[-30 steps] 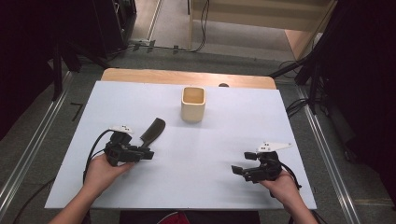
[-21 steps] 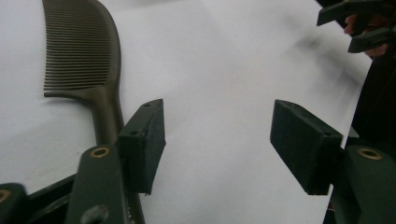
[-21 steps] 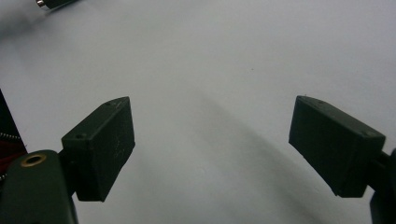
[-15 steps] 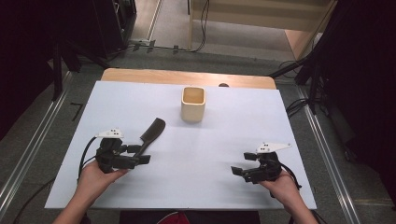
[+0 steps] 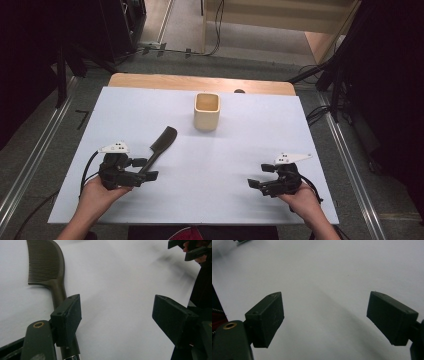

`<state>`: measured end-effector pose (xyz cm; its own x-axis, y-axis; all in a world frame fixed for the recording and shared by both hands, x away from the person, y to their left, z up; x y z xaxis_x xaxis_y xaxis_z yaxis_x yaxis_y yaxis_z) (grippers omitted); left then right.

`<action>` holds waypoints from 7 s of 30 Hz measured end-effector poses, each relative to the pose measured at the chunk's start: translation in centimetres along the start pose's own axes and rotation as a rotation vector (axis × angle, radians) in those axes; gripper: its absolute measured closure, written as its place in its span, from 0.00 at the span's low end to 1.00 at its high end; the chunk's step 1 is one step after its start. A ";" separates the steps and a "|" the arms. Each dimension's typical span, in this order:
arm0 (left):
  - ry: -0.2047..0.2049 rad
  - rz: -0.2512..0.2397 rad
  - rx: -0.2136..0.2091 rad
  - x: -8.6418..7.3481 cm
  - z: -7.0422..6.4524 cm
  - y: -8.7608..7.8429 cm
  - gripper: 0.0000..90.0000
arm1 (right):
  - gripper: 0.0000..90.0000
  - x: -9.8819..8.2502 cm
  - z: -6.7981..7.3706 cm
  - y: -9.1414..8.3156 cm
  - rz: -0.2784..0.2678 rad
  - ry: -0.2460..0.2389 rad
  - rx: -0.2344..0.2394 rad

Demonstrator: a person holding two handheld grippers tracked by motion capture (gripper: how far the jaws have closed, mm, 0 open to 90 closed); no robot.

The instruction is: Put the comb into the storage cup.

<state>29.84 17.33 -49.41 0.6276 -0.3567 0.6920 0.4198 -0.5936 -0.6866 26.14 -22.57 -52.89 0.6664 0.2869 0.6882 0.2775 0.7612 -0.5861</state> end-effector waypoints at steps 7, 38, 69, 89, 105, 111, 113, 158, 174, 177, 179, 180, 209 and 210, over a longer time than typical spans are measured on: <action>0.007 0.002 0.014 0.3 0.0 0.1 0.28 | 0.14 -0.1 0.0 0.0 -0.001 0.002 -0.002; -0.014 -0.012 0.162 3.5 3.8 1.2 0.32 | 0.14 -0.2 -0.2 0.0 0.002 0.014 -0.006; -0.043 0.043 0.267 1.1 3.7 3.5 0.38 | 0.14 0.3 -0.1 0.3 0.007 -0.001 0.005; -0.033 0.106 0.313 -1.4 3.5 3.0 0.39 | 0.14 0.9 -0.2 0.8 0.012 -0.022 0.015; 0.048 0.056 0.414 -2.8 2.8 3.3 0.53 | 0.14 1.6 -0.2 1.3 0.014 -0.034 0.026; 0.067 0.033 0.475 -3.1 2.5 3.4 0.60 | 0.14 1.6 -0.2 1.4 0.020 -0.034 0.027; 0.076 0.034 0.492 -3.0 2.4 3.5 0.61 | 0.14 1.6 -0.3 1.5 0.020 -0.033 0.024; -0.105 -0.010 0.339 -0.7 2.9 1.9 0.82 | 0.14 1.5 -0.4 1.3 0.017 -0.037 0.022; -0.127 -0.074 0.226 1.4 0.6 2.0 0.82 | 0.14 2.7 1.2 1.9 -0.045 -0.029 0.077; -0.137 -0.090 0.225 1.9 0.2 2.2 0.82 | 0.14 3.0 1.6 2.0 -0.048 -0.028 0.081; -0.146 -0.102 0.213 2.2 0.0 2.2 0.82 | 0.14 3.2 1.8 2.1 -0.051 -0.019 0.089; -0.151 -0.109 0.211 2.4 -0.1 2.2 0.82 | 0.14 3.4 1.9 2.1 -0.058 -0.016 0.092; -0.336 -0.293 0.170 4.8 -0.6 2.8 0.82 | 0.15 10.1 6.5 8.5 -0.111 0.085 0.228; -0.337 -0.298 0.166 4.9 -0.7 2.8 0.82 | 0.15 10.4 6.6 8.7 -0.118 0.092 0.234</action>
<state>33.60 13.42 -47.77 0.6302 0.0816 0.7721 0.6956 -0.5012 -0.5148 30.92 -9.10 -48.04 0.7021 0.1421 0.6978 0.1965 0.9032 -0.3817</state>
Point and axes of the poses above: each handheld gripper's, and its own axes: y roughly forward along the jaws, x roughly out of its top, z roughly to its left, the point moved 6 cm from there along y, roughly forward along the jaws, and after that the axes turned 12 degrees about x, right-handed, at the moved point
